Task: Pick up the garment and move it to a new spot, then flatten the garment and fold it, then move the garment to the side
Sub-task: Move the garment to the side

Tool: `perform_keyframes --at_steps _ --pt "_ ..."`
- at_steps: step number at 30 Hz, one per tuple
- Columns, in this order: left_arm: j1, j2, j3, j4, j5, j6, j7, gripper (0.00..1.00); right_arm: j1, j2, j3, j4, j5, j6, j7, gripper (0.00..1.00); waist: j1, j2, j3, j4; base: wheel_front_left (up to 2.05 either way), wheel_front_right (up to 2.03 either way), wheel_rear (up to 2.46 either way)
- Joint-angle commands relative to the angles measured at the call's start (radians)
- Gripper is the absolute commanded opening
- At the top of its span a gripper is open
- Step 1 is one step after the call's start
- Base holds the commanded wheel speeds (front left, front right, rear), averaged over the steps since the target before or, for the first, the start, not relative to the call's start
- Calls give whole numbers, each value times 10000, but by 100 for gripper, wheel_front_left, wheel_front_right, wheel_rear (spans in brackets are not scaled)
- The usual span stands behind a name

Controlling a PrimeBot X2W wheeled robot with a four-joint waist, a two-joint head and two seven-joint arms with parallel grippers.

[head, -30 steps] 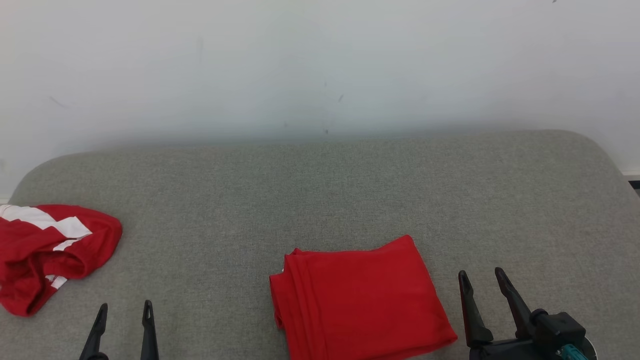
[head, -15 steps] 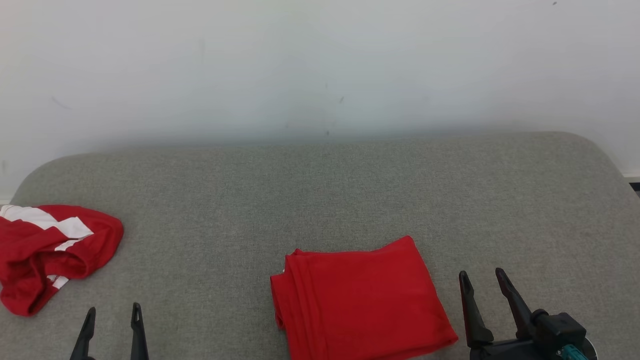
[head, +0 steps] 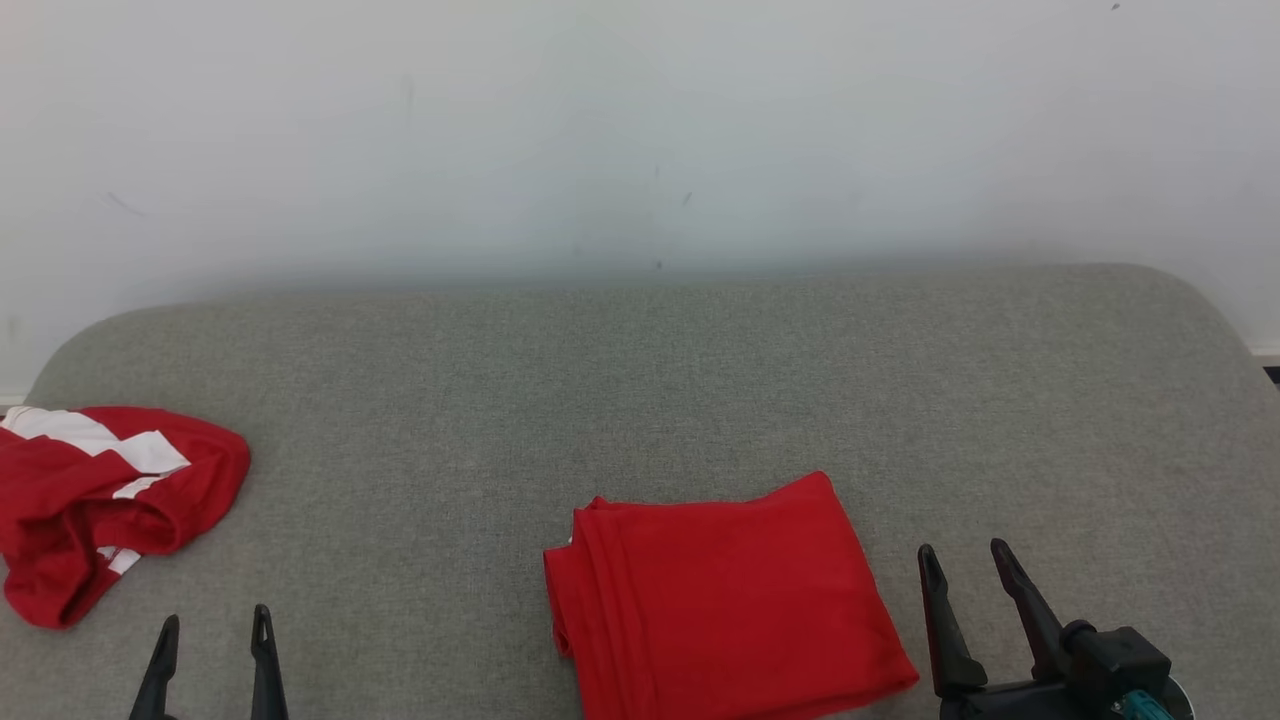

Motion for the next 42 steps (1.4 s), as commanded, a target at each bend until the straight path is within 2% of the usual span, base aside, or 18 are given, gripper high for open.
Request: perform_keyframes --at_steps 1,9,16,25,31,38,39,40,42 --pt "127 42 33 -34 -92 22 -31 100 55 4 -25 30 -59 3 -41 100 0 0 1 7 0 0 0" --pt "136 16 57 -64 -89 60 -31 100 -483 -108 144 412 -224 3 233 100 0 0 46 22 0 0 0" --pt "-63 -7 1 -63 -86 8 -31 100 -1764 -300 521 1186 -347 3 1290 100 0 0 203 126 0 0 0" --pt "-287 -73 -132 25 -74 -77 -30 100 -2978 -495 998 3149 12 3 2152 100 0 0 541 464 0 0 0" --pt "-442 -139 -86 56 -120 -104 -30 100 -3427 -497 1066 4696 183 3 1943 100 0 0 789 516 0 0 0" --pt "-654 -149 -49 99 -48 -192 -30 100 -4049 -348 1743 6619 510 3 2006 100 0 0 950 440 0 0 0" --pt "-644 -150 -57 106 -24 -210 -30 100 -4091 -299 1872 6768 606 3 2013 37 0 0 943 438 0 0 0" --pt "-618 -153 -55 111 -9 -220 -30 100 -4151 -252 1990 6863 750 3 1971 0 0 0 929 430 0 0 0" --pt "-576 -155 -23 110 -10 -230 -30 100 -4353 -271 2167 6974 979 3 1834 0 0 0 903 401 0 0 0"
